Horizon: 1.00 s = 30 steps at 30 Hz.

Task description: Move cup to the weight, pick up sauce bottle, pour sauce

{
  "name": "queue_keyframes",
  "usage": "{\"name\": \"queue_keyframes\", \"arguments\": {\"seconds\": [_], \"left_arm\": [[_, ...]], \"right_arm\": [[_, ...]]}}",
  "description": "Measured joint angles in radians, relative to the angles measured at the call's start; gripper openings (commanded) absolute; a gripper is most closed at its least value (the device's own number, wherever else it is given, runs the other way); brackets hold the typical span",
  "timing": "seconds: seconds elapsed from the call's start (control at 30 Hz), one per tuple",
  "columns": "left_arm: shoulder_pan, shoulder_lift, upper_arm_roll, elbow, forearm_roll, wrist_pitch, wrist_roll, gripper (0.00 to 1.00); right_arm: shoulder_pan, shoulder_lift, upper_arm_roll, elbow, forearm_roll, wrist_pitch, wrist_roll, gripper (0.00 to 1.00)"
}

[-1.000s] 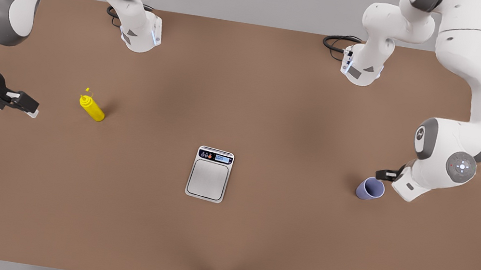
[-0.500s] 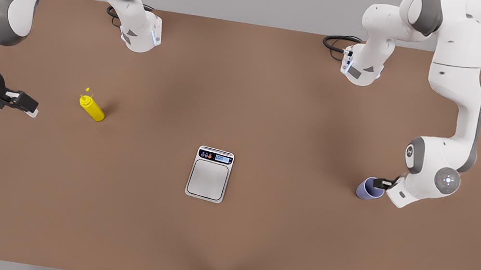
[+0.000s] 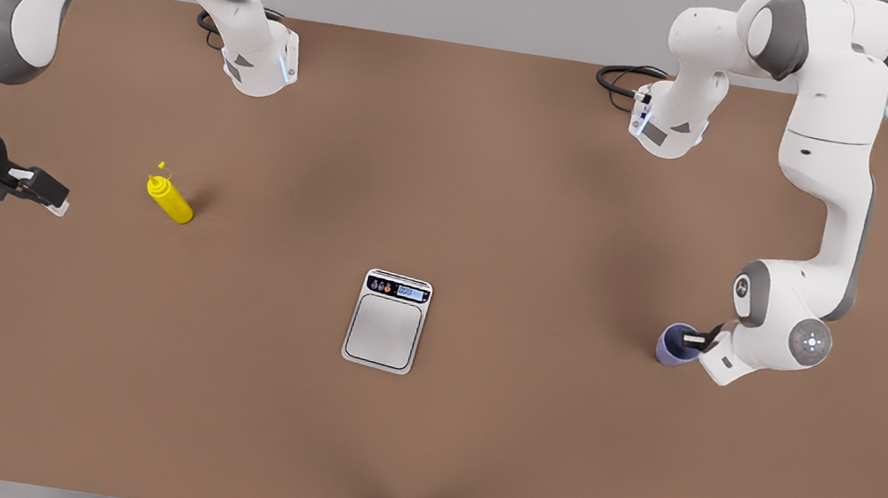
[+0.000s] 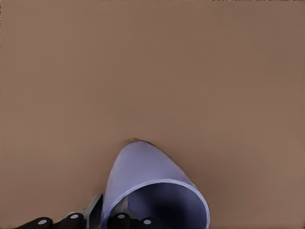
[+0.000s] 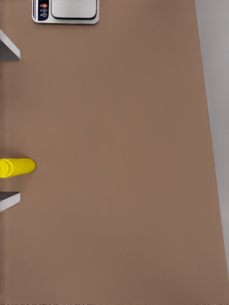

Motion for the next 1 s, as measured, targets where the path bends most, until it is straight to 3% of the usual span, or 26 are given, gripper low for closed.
{"name": "queue_keyframes", "arguments": {"seconds": [0.3,0.4,0.57,0.63,0.73,0.77,1.0], "left_arm": [[0.0,-0.016,-0.017,0.037,0.027,-0.021,-0.021,0.21],[-0.096,-0.006,-0.074,0.198,0.061,-0.185,-0.302,0.21],[-0.279,0.044,-0.075,0.356,0.07,-0.238,-0.659,0.21],[-0.355,0.059,-0.075,0.407,0.066,-0.239,-0.782,0.21],[-0.459,0.102,-0.076,0.467,0.043,-0.24,-0.942,0.21],[-0.479,0.121,-0.077,0.498,0.027,-0.24,-0.974,0.21],[-0.597,0.373,-0.075,0.859,-0.074,-0.263,-1.101,0.21]], "right_arm": [[-0.004,0.001,-0.002,0.0,0.0,0.0,0.0,1.0],[-0.005,0.003,-0.004,0.001,0.017,0.0,0.004,1.0],[-0.313,0.12,-0.026,-0.012,0.471,-0.019,0.42,1.0],[-0.465,0.183,-0.026,-0.12,0.63,-0.177,0.479,1.0],[-0.466,0.173,-0.026,-0.416,0.637,-0.147,0.369,1.0],[-0.466,0.113,-0.017,-0.565,0.638,-0.043,0.357,1.0],[-0.473,0.108,-0.059,-0.801,0.743,0.079,0.354,1.0]]}}
